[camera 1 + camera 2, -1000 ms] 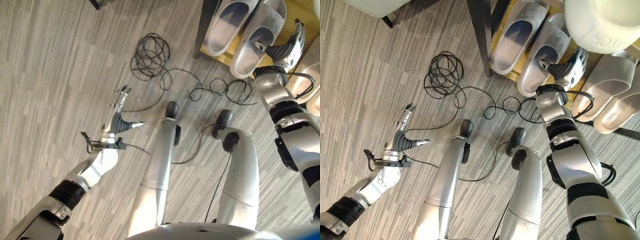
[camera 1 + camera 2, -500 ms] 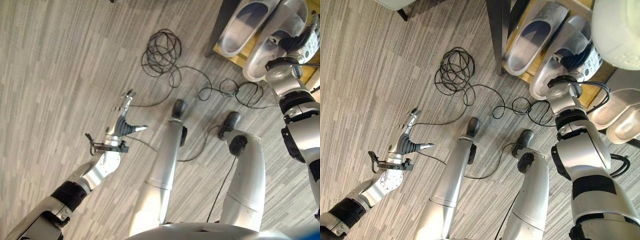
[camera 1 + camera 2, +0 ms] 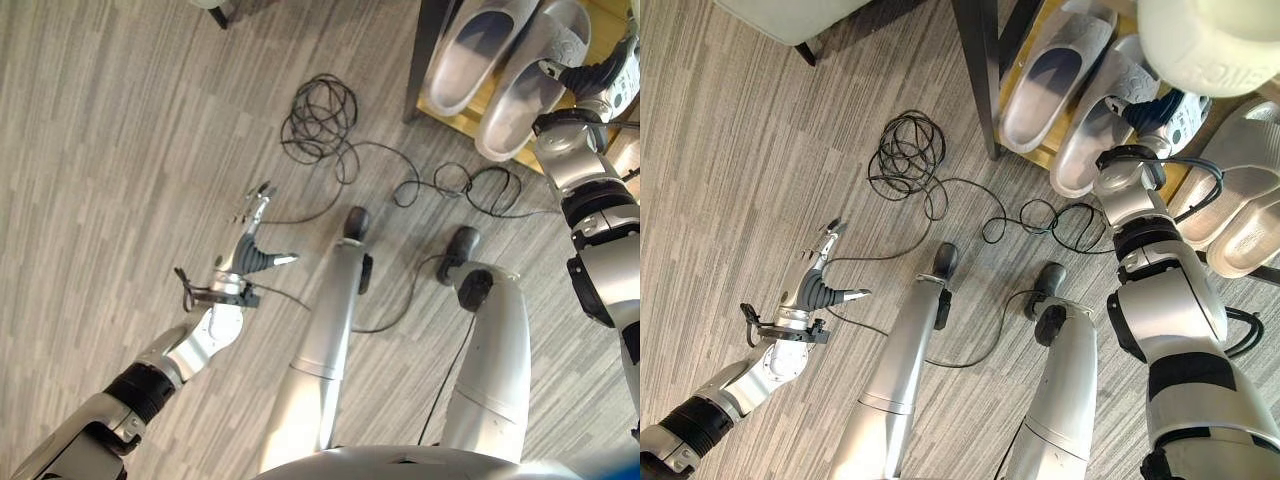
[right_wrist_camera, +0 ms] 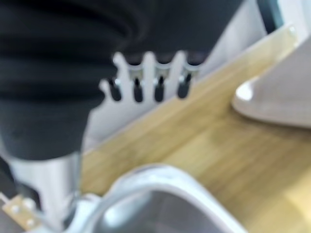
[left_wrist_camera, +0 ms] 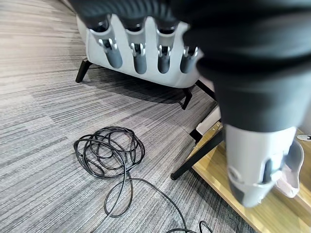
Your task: Arrange the slippers neatly on the shoe rack.
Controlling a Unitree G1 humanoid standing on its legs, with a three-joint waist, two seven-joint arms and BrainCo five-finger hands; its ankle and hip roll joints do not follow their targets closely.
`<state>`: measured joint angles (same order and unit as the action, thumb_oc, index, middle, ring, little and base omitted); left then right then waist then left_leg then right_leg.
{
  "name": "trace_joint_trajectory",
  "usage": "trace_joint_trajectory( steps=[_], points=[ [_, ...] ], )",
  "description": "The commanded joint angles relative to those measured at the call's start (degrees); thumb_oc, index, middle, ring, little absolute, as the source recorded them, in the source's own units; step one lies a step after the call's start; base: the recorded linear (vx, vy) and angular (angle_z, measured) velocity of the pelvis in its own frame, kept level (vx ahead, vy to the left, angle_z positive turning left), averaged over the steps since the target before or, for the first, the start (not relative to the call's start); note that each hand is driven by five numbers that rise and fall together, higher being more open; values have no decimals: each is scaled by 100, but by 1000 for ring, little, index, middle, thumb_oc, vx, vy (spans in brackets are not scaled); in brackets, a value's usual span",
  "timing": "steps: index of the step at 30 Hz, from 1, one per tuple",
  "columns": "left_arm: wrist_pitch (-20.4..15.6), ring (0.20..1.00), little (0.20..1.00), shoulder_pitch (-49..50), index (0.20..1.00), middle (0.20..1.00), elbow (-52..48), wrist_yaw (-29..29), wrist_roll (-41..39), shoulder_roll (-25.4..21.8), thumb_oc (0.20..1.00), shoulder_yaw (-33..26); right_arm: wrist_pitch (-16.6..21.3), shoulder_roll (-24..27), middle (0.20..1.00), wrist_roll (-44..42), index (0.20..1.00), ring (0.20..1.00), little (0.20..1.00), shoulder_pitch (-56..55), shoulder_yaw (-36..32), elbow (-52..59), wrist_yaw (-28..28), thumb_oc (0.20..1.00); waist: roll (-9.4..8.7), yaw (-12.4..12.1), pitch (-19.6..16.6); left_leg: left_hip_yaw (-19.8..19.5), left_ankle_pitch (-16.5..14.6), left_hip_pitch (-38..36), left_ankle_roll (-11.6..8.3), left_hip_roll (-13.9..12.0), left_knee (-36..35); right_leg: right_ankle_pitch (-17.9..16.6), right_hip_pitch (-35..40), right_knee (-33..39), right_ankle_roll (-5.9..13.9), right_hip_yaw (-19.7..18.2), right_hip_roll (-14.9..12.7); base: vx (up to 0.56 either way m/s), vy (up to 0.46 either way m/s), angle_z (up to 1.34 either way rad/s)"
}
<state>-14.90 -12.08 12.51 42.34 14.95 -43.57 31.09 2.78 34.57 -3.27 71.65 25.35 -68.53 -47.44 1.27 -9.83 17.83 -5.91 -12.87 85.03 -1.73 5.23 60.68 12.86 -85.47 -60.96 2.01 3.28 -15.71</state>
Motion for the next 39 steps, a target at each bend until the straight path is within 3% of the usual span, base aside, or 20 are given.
trace_joint_trajectory(
  steps=[1,15,21,31,39],
  points=[
    [-208,1000,1000,125,1000,1000,-106,-3,-91,-11,1000,-62,101,340,1000,-176,1000,1000,1000,196,208,-36,13,1000,144,46,15,-18,442,126,-173,-76,-1146,544,350,227,267,-112,39,0,0,0],
    [-136,1000,1000,496,1000,1000,-121,-35,-65,-44,1000,66,-240,476,1000,183,1000,1000,1000,392,506,-1073,-27,1000,241,-38,-76,-14,350,230,-126,-74,-1027,679,273,105,252,-157,59,21,-4,1],
    [-145,1000,1000,480,1000,1000,-176,6,68,-144,1000,196,-399,848,1000,363,1000,1000,1000,642,619,-1325,-142,1000,375,-63,-15,-21,446,184,-133,11,-1158,691,279,89,305,-251,22,-1,-12,4],
    [-297,1000,1000,593,1000,1000,-38,67,12,-127,1000,308,-375,1211,1000,447,1000,1000,1000,818,774,-1383,-185,1000,425,-176,-128,-114,666,-15,-199,251,-1583,832,396,107,202,-276,-183,-3,-45,16],
    [-348,1000,1000,509,1000,1000,334,12,-64,-34,1000,388,-182,1005,1000,187,1000,1000,1000,906,781,-1342,-54,1000,422,-251,-89,-142,795,-49,-231,282,-1748,839,443,145,203,-264,-200,-1,-6,7]
  ],
)
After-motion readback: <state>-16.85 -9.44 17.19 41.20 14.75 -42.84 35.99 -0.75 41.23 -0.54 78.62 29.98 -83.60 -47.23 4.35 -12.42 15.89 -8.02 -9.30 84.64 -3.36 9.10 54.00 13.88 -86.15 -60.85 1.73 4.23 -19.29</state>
